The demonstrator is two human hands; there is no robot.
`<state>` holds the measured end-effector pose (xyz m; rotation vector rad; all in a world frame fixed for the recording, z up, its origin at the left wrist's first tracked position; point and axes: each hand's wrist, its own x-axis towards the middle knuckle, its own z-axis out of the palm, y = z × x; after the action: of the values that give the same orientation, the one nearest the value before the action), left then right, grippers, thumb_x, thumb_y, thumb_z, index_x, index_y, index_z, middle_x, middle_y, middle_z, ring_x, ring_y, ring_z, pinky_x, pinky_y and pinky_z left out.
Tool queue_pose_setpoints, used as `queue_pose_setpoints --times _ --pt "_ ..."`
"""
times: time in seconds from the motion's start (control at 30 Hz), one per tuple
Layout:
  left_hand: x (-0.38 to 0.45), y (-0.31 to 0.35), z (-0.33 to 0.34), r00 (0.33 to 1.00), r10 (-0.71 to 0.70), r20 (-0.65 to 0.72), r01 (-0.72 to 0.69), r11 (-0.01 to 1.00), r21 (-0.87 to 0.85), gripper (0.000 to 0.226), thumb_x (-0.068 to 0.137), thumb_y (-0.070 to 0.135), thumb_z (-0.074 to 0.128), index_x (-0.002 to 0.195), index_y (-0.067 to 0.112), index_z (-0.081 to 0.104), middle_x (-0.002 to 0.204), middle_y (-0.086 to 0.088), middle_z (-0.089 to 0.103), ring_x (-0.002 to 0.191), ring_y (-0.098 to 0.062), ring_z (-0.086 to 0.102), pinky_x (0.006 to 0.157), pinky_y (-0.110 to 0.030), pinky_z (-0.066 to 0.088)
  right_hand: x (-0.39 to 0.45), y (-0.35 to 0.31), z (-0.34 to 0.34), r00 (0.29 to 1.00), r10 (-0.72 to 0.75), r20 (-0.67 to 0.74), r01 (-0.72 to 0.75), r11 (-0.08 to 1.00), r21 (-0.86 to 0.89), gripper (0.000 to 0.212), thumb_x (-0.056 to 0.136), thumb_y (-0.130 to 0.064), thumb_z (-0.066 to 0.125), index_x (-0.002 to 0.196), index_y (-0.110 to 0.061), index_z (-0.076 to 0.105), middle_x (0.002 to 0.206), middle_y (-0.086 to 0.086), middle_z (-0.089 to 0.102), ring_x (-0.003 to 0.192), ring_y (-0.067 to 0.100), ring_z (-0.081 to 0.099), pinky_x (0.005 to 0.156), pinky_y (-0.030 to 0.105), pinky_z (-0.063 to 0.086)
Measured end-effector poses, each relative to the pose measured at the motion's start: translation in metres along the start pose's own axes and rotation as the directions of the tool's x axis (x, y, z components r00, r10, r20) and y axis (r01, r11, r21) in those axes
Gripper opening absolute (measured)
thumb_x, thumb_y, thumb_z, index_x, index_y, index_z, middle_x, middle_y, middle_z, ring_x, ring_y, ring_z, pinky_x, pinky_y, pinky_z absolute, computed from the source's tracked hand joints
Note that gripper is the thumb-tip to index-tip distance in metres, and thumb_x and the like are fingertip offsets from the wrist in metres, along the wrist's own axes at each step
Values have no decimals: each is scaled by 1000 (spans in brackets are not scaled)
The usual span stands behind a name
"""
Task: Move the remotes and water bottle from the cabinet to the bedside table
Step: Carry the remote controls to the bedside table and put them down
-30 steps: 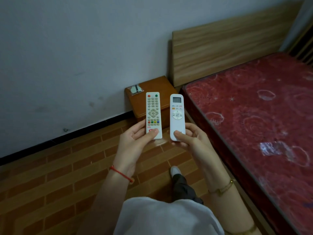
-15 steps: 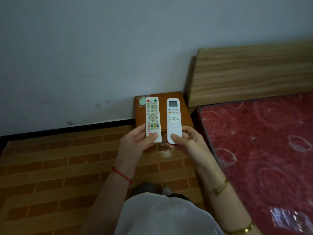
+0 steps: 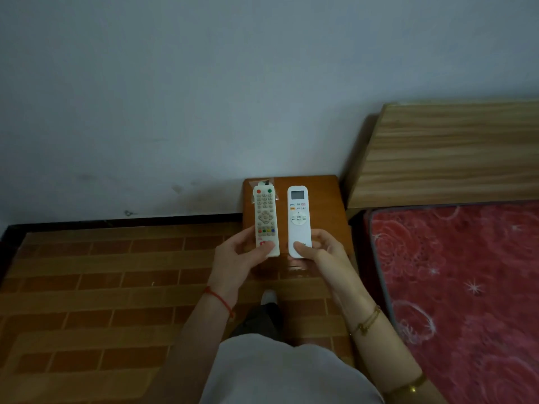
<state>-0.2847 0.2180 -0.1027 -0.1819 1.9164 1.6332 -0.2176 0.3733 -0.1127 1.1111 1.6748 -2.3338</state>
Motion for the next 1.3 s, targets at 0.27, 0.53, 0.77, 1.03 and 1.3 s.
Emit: queue_pose_setpoints --times 0.27,0.53,0.77,1.03,1.3 --pt "137 1 -3 996 -85 -19 87 992 95 40 80 16 75 114 34 65 113 9 68 113 -17 63 101 -47 50 131 -7 23 985 160 -57 -161 987 -18 30 91 -3 64 119 -9 54 115 8 66 97 20 71 70 23 61" --pt "264 -62 6 972 -223 -81 231 966 114 40 80 19 74 117 30 63 118 4 69 113 -18 64 96 -43 54 267 42 28 953 276 -125 -285 957 -62 41 91 -4 62 130 -6 48 125 13 61 102 23 66 70 25 58" --pt "350 -158 27 925 -347 -153 356 934 31 45 81 14 73 124 22 62 119 2 68 100 -11 62 86 -27 51 365 131 17 929 344 -138 -360 926 -115 44 93 -4 58 135 -4 44 131 17 58 108 26 63 78 30 59" --pt "400 -234 35 916 -360 -178 372 927 41 47 79 10 75 124 20 63 117 1 70 91 -6 65 90 -30 55 422 205 3 944 252 -215 -317 875 -366 43 91 -12 64 131 -12 49 127 9 60 105 20 64 78 27 59" --pt "418 -258 40 948 -223 -228 272 938 215 50 79 13 77 126 18 63 113 1 68 86 -5 62 69 -10 49 432 226 4 966 121 -228 -217 859 -464 43 88 -6 67 127 -11 49 117 6 62 103 15 63 57 10 53"
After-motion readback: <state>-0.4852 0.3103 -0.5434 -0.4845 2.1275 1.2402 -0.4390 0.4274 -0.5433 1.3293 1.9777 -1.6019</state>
